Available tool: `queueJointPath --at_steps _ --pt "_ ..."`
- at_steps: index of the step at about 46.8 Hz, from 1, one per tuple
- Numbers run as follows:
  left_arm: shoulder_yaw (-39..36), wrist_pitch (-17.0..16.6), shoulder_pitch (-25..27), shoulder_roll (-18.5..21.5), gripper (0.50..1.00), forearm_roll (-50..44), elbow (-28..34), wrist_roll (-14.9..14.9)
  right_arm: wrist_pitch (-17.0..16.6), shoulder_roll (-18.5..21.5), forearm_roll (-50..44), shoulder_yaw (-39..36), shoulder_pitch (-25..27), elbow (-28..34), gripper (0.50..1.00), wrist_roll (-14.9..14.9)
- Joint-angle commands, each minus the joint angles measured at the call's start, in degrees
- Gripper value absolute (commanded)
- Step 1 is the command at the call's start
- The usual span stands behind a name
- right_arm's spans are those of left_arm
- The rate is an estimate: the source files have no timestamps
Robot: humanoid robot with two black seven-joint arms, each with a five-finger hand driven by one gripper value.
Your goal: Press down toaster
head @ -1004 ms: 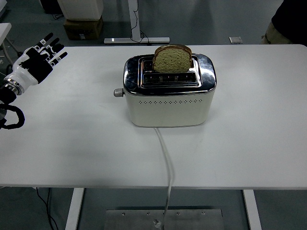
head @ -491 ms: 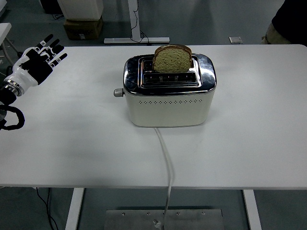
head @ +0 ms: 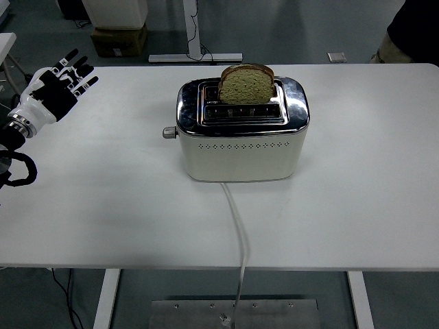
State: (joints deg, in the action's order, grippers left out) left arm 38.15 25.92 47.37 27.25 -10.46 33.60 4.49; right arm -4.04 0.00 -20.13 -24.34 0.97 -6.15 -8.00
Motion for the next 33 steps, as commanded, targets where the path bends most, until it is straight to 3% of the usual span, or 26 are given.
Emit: queueJointPath --at_steps 1,33 --pt "-0.01 -0.08 0.0 0.0 1.0 0.0 -0.03 -0.01 0.0 0.0 0.0 0.09 0.0 0.0 1.0 0.0" --pt "-0.18 0.0 0.18 0.09 1.0 0.09 0.41 -0.01 0.0 0.0 0.0 0.09 0.0 0.0 1.0 0.0"
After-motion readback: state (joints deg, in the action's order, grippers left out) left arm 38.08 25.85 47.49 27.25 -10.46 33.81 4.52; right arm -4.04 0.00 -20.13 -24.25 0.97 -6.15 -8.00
